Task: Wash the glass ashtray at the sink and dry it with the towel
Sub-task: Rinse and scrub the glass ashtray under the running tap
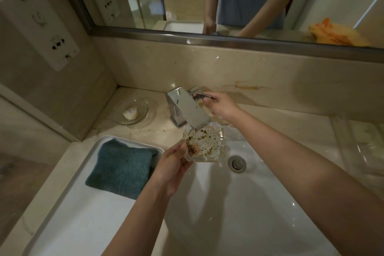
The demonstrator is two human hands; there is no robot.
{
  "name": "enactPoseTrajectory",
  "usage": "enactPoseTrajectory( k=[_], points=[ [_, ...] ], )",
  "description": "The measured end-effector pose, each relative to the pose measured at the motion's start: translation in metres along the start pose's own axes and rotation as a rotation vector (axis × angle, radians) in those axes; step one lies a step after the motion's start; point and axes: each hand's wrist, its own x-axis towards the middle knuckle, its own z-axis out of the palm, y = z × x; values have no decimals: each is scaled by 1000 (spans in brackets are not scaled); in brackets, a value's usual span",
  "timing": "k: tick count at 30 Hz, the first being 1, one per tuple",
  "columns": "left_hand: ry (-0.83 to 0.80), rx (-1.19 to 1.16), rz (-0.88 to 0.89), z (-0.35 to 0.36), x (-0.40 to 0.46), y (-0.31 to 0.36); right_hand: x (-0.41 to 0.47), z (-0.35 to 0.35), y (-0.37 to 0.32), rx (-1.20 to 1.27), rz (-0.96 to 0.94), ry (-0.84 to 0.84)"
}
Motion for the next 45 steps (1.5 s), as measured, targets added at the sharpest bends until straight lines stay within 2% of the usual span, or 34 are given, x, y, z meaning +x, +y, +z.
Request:
enactPoseTrajectory(
  k=[12,21,25,30,34,38,45],
  points=[
    [25,4,6,6,4,-8,2,0,-3,8,46,1],
    [106,-25,-50,0,11,-24,-18,5,6,117,61,39],
    [63,26,-57,-2,12,-31,-56,11,37,156,111,-51],
    [45,77,-58,-2,14,-36,-86,21,75,275,285,-131],
    [54,74,-76,2,16,-41,-92,26,86,449,365,-90],
    [37,94,-74,4,17,-44,-92,29,86,519,371,-36],
    [18,232,-44,3,18,-47,-94,34,82,421,328,-13]
  ],
)
